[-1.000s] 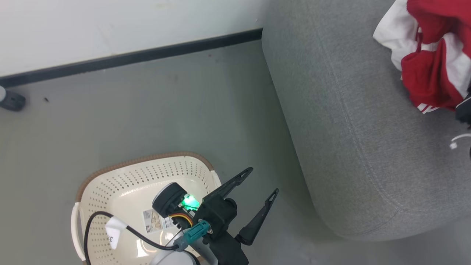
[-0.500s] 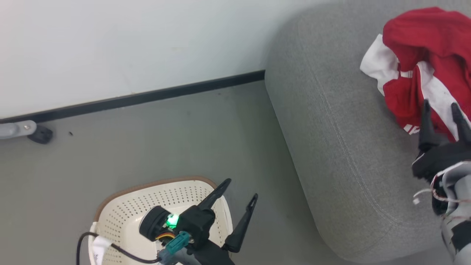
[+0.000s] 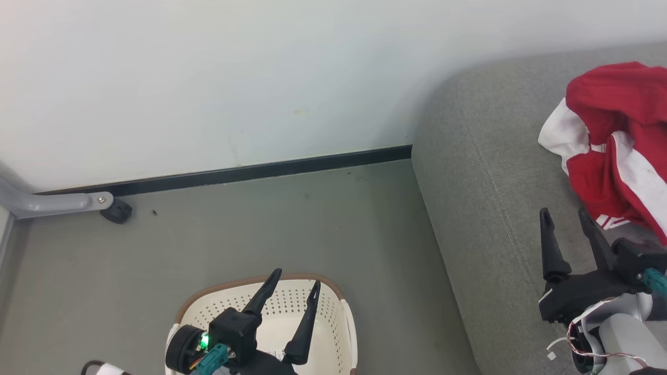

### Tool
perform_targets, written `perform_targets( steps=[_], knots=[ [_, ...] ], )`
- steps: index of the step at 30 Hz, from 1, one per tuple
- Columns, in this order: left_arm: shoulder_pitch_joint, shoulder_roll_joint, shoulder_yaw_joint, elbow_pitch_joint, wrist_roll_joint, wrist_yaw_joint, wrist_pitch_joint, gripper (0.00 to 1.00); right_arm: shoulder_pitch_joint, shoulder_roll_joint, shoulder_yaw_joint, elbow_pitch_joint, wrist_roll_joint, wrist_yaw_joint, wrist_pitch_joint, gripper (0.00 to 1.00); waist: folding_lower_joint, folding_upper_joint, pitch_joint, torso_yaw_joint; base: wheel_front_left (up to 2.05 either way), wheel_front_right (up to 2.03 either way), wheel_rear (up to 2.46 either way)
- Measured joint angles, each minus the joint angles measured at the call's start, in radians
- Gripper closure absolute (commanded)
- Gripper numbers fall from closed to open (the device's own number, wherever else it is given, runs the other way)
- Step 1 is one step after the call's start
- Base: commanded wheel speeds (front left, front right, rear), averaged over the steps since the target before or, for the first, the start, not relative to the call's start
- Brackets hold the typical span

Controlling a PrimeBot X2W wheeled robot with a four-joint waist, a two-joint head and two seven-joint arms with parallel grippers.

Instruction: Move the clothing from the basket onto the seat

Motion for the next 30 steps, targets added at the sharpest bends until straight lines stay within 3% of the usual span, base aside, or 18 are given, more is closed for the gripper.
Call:
perform_targets(
  steps=[14,30],
  knots=[
    [0.09,0.005,0.116,0.007,-0.039,0.051,-0.052,0.0,0.182,0.049,0.036,-0.135,-0.022,0.0,0.0,0.0,0.0001,0.0,-0.089,0.062,0.0,0.0,0.0],
    [0.163,0.015,0.206,0.042,-0.074,0.068,-0.076,0.0,0.314,0.063,0.056,-0.24,-0.034,-0.006,0.0,0.0,0.0002,0.0,-0.129,0.079,0.0,0.0,0.0]
  ],
)
